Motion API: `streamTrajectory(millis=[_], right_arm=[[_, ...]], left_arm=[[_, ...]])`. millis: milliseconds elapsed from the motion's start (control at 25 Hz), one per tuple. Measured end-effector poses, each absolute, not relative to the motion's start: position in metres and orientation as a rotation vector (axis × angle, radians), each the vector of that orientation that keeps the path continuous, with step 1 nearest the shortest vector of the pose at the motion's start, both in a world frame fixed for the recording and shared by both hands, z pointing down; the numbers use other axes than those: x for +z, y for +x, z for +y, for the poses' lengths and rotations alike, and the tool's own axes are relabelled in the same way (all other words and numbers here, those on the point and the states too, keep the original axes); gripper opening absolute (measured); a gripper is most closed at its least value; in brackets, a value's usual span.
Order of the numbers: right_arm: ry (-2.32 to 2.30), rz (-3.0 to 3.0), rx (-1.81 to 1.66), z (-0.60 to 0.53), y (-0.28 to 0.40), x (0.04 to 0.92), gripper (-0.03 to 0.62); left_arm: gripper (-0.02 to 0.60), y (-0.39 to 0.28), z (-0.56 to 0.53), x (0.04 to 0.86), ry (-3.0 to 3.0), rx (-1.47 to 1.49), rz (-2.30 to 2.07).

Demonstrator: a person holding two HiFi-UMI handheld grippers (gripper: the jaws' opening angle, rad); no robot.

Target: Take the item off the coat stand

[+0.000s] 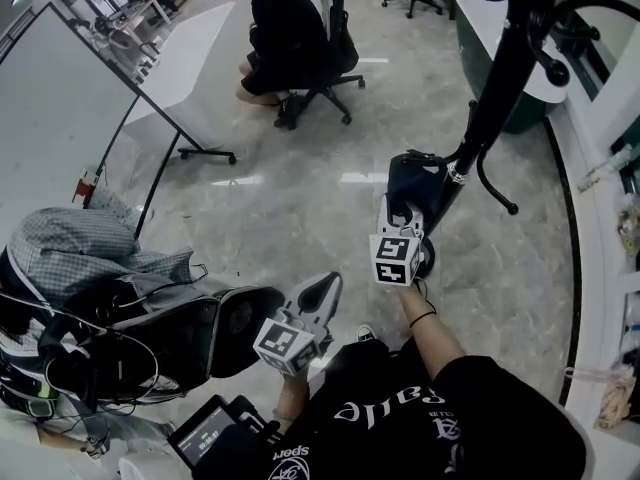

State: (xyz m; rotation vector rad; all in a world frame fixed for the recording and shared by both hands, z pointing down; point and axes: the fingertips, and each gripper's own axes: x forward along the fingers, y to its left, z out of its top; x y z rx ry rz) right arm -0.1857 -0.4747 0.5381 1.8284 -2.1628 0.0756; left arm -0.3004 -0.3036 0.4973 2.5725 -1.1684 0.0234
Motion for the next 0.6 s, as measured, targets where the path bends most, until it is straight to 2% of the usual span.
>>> streamTrajectory(millis=[600], right_arm=[[1.519,-2.514,-0.221,-0.443,-0.272,0.436,0.069]], left_arm=[[0.003,-0.315,-0.298,0.487,2.564,-0.024,-1.213]])
